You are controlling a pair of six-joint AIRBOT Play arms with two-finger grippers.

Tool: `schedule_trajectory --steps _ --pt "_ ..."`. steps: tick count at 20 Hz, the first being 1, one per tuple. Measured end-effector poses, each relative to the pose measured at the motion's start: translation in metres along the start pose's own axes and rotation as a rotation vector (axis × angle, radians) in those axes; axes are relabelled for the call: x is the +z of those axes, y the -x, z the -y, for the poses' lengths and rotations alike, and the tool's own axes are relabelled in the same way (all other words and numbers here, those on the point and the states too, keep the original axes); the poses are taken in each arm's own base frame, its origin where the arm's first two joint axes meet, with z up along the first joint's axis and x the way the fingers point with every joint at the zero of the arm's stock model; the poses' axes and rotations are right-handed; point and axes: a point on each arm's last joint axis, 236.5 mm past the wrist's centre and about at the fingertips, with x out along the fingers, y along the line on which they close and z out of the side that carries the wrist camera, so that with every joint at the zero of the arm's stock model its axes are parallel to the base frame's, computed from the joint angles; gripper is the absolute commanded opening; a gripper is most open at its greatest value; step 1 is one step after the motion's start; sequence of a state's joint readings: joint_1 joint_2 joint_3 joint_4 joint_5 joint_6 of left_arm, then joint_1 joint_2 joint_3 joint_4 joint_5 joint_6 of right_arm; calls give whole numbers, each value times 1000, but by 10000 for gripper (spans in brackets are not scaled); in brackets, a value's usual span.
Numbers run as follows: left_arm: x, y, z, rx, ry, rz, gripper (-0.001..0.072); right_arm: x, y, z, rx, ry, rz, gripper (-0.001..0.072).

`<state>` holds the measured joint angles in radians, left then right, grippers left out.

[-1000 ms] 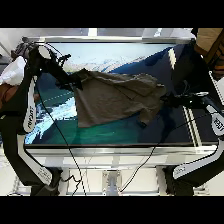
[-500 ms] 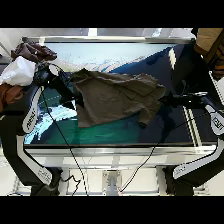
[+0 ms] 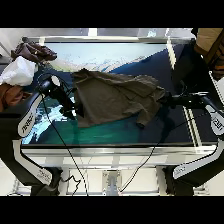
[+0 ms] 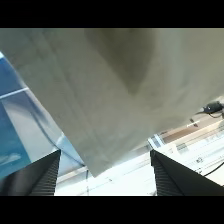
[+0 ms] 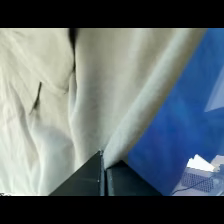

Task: Fold the shirts.

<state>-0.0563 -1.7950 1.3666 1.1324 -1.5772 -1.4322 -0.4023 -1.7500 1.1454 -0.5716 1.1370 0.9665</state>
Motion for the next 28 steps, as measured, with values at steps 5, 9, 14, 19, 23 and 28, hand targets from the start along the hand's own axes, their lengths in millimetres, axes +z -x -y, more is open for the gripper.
schedule_trajectory --steps 5,9,14,19,23,28 --pt "0 -11 -2 -11 16 8 594 3 6 -9 8 13 15 27" --pt "9 -12 -4 -8 20 46 93 4 8 -12 9 20 22 27" --pt "36 -10 9 -68 31 160 11 4 9 -14 13 22 22 26" --pt "54 5 46 -207 -25 265 9 4 26 -36 21 107 35 25" --pt "50 49 80 -258 -117 388 9 9 70 -85 -2 272 122 25" --pt "1 157 142 -244 -323 696 8 -16 141 -170 -18 502 243 24"
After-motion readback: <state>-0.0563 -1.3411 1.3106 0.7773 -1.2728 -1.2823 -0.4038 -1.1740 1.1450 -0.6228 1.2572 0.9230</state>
